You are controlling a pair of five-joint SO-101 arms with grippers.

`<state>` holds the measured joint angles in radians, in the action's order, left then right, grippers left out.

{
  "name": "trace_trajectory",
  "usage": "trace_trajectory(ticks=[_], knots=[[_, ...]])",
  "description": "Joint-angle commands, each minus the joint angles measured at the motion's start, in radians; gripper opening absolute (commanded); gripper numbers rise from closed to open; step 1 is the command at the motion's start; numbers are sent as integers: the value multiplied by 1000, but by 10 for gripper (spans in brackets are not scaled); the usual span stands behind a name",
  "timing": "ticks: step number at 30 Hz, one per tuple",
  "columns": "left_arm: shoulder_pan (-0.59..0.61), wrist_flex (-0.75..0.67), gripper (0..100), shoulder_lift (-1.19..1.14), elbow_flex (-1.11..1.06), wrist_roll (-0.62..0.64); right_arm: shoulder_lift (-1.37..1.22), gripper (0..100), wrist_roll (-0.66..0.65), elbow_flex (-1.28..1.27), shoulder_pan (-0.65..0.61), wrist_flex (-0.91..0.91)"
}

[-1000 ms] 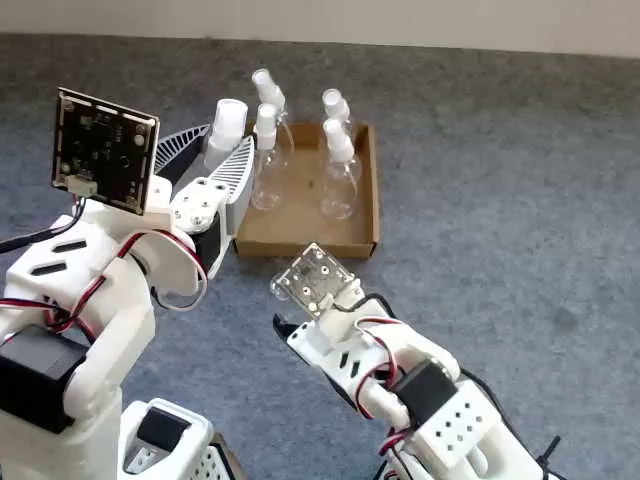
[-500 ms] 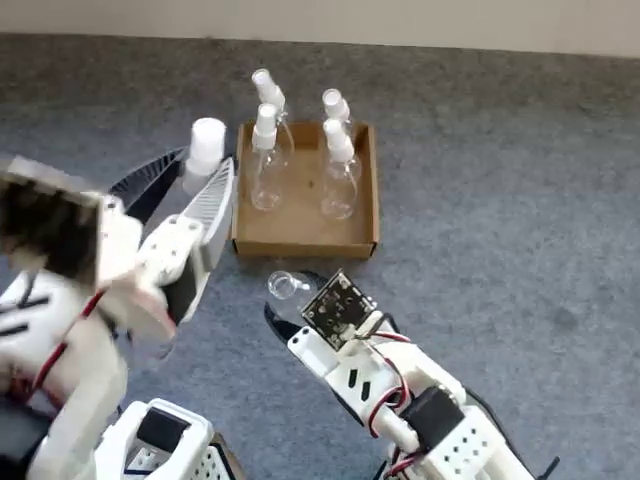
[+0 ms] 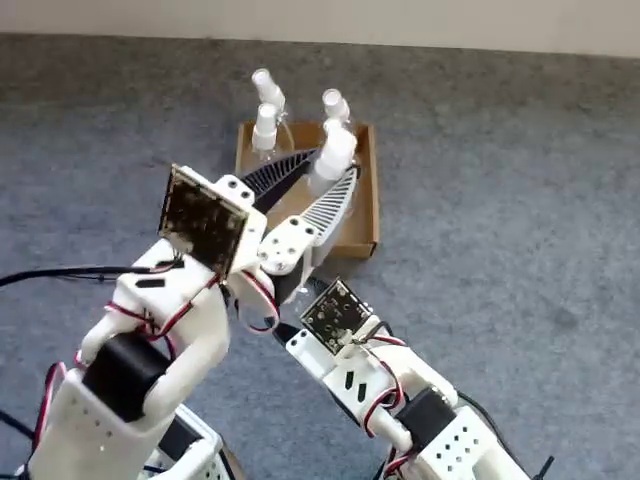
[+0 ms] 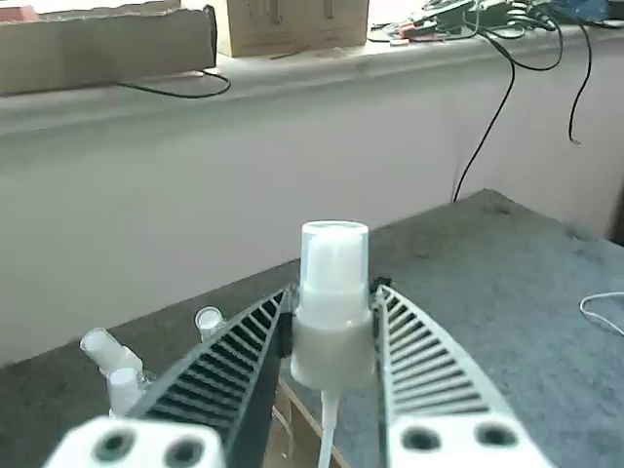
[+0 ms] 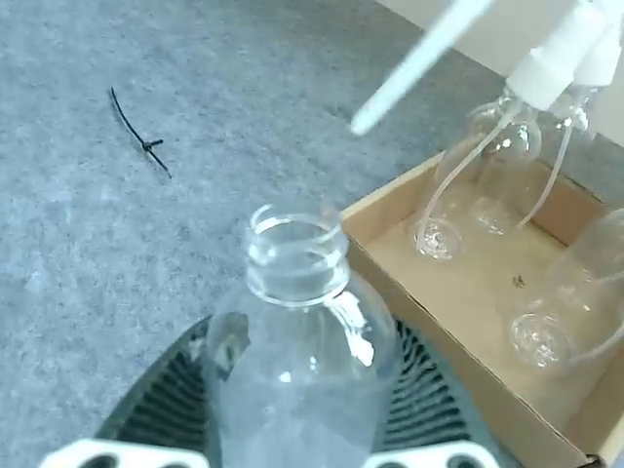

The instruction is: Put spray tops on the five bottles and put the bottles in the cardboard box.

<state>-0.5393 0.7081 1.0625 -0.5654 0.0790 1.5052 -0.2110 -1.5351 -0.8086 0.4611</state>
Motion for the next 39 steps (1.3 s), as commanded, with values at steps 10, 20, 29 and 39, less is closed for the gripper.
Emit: trace_trajectory(ticks=[10, 20, 29, 39], knots=[[-19, -71, 7, 62, -59, 5, 13, 4, 127, 10, 104, -22], [-50, -152, 7, -24, -62, 54, 13, 4, 127, 8, 93, -25], [-50, -149, 7, -35, -107, 75, 13, 4, 132, 12, 93, -27], [-10, -144, 7, -33, -162, 75, 15, 4, 133, 10, 93, -27]])
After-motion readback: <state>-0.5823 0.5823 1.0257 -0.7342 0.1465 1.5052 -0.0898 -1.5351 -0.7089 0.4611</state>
